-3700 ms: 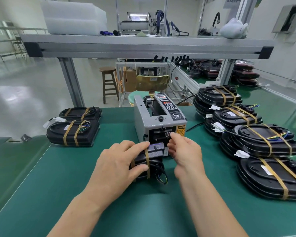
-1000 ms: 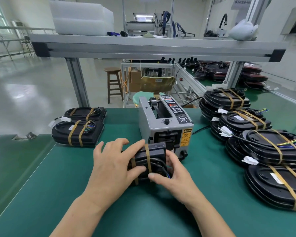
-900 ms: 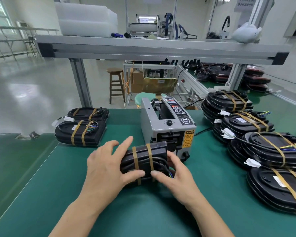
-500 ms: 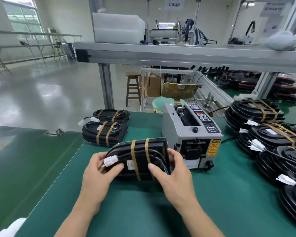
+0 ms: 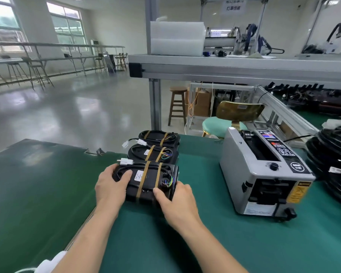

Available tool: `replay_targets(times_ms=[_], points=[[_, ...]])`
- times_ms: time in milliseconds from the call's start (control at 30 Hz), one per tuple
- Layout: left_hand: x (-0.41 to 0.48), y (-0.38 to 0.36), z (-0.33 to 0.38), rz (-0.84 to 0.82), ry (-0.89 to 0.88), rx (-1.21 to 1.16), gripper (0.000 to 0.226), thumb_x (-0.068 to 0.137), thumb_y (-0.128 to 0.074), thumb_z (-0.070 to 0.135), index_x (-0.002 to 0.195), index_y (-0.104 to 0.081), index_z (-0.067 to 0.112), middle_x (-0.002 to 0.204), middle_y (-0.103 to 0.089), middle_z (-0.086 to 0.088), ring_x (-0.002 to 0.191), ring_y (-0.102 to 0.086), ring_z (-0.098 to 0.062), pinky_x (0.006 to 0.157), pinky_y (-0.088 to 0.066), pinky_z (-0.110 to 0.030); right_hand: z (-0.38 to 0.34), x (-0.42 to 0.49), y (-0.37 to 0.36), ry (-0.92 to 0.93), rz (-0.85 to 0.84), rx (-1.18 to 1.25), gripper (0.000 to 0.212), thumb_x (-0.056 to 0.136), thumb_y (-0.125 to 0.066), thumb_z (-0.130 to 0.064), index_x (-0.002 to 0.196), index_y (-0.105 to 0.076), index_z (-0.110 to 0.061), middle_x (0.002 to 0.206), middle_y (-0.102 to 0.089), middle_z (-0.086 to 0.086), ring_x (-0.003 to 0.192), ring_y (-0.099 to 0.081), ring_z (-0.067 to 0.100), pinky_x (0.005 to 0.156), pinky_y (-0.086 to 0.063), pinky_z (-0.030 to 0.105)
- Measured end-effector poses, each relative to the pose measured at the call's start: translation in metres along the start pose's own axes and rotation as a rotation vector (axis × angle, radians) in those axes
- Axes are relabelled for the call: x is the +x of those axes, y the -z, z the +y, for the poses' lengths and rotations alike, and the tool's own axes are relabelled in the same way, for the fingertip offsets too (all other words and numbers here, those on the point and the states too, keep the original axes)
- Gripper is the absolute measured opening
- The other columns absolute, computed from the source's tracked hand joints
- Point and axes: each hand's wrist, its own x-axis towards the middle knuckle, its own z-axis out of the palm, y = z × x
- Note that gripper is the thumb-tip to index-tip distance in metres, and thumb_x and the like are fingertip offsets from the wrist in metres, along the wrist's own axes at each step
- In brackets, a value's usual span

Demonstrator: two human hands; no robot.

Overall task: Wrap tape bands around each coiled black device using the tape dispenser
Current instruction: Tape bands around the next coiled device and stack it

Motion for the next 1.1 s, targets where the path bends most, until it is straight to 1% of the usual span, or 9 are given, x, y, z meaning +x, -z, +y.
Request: replay_targets(times_ms=[167, 367, 467, 533, 600, 700, 833, 933, 1100], points=[[0.018, 0.001, -0.007, 0.02, 0.051, 0.117, 0.043, 0.09, -0.066, 0.031, 0.13, -0.06, 0.017, 0.123, -0.064, -0.009, 0.11, -0.057, -0.026, 0.09, -0.041, -0.032, -0.008, 0.006, -0.018, -0.048, -0.014, -0.143, 0.061, 0.086, -0.051, -0.071, 0.11, -0.059, -0.016, 0.112, -0.054, 0.004, 0.108, -0.055, 0.028, 0.089, -0.046, 0.035], [0.021, -0.003, -0.008, -0.038, 0.098, 0.221, 0.053, 0.097, -0.051, 0.039, 0.145, -0.047, 0.016, 0.145, -0.05, -0.011, 0.133, -0.044, -0.031, 0.108, -0.035, -0.042, -0.006, 0.008, -0.018, -0.051, -0.027, -0.184, 0.069, 0.086, -0.047, -0.074, 0.109, -0.06, -0.011, 0.115, -0.052, 0.007, 0.111, -0.052, 0.031, 0.094, -0.044, 0.037], [0.01, -0.006, 0.006, -0.05, 0.05, 0.25, 0.06, 0.1, -0.045, 0.043, 0.151, -0.035, 0.013, 0.155, -0.036, -0.011, 0.142, -0.033, -0.029, 0.115, -0.027, -0.044, -0.004, 0.005, -0.009, -0.022, -0.069, -0.161, 0.064, 0.087, -0.045, -0.073, 0.109, -0.062, -0.016, 0.114, -0.053, 0.006, 0.113, -0.05, 0.028, 0.096, -0.045, 0.037], [-0.002, -0.01, 0.022, -0.032, -0.035, 0.23, 0.061, 0.1, -0.046, 0.041, 0.151, -0.033, 0.011, 0.156, -0.034, -0.01, 0.144, -0.03, -0.027, 0.117, -0.025, -0.044, -0.005, 0.002, 0.003, 0.022, -0.039, -0.112, 0.05, 0.088, -0.045, -0.071, 0.097, -0.059, -0.024, 0.105, -0.05, 0.0, 0.106, -0.051, 0.027, 0.091, -0.045, 0.036], [-0.017, -0.018, 0.043, -0.017, -0.145, 0.172, 0.054, 0.1, -0.049, 0.037, 0.147, -0.041, 0.011, 0.152, -0.04, -0.01, 0.14, -0.036, -0.025, 0.114, -0.027, -0.04, -0.008, -0.001, 0.021, 0.075, 0.04, -0.07, 0.041, 0.091, -0.046, -0.066, 0.092, -0.056, -0.026, 0.096, -0.045, -0.005, 0.097, -0.052, 0.024, 0.084, -0.042, 0.033], [-0.042, -0.038, 0.078, -0.01, -0.304, 0.095, 0.04, 0.098, -0.054, 0.03, 0.134, -0.056, 0.013, 0.135, -0.055, -0.007, 0.122, -0.05, -0.02, 0.102, -0.033, -0.03, -0.009, -0.004, 0.055, 0.147, 0.172, -0.026, 0.043, 0.096, -0.049, -0.055, 0.117, -0.059, -0.019, 0.105, -0.049, -0.004, 0.099, -0.056, 0.021, 0.089, -0.045, 0.034], [-0.081, -0.077, 0.125, -0.159, -0.358, -0.078, 0.022, 0.096, -0.056, 0.025, 0.114, -0.066, 0.019, 0.113, -0.065, 0.004, 0.105, -0.057, -0.012, 0.096, -0.043, -0.03, -0.002, -0.009, 0.11, 0.238, 0.298, -0.019, 0.033, 0.098, -0.055, -0.034, 0.127, -0.06, -0.017, 0.112, -0.056, -0.003, 0.103, -0.057, 0.015, 0.096, -0.045, 0.031], [-0.114, -0.108, 0.155, -0.29, -0.403, -0.183, 0.011, 0.094, -0.058, 0.018, 0.096, -0.067, 0.024, 0.096, -0.068, 0.009, 0.096, -0.062, -0.013, 0.091, -0.049, -0.033, 0.008, -0.014, 0.152, 0.261, 0.379, -0.024, 0.028, 0.098, -0.056, -0.023, 0.122, -0.064, -0.014, 0.115, -0.062, 0.001, 0.107, -0.057, 0.014, 0.096, -0.042, 0.026], [-0.167, -0.156, 0.191, -0.487, -0.469, -0.247, 0.018, 0.092, -0.058, 0.014, 0.089, -0.068, 0.029, 0.093, -0.07, 0.01, 0.092, -0.065, -0.01, 0.089, -0.052, -0.033, 0.031, -0.025, 0.214, 0.258, 0.538, -0.019, 0.016, 0.093, -0.056, -0.016, 0.096, -0.072, -0.018, 0.09, -0.065, -0.006, 0.084, -0.054, 0.012, 0.072, -0.037, 0.023]])
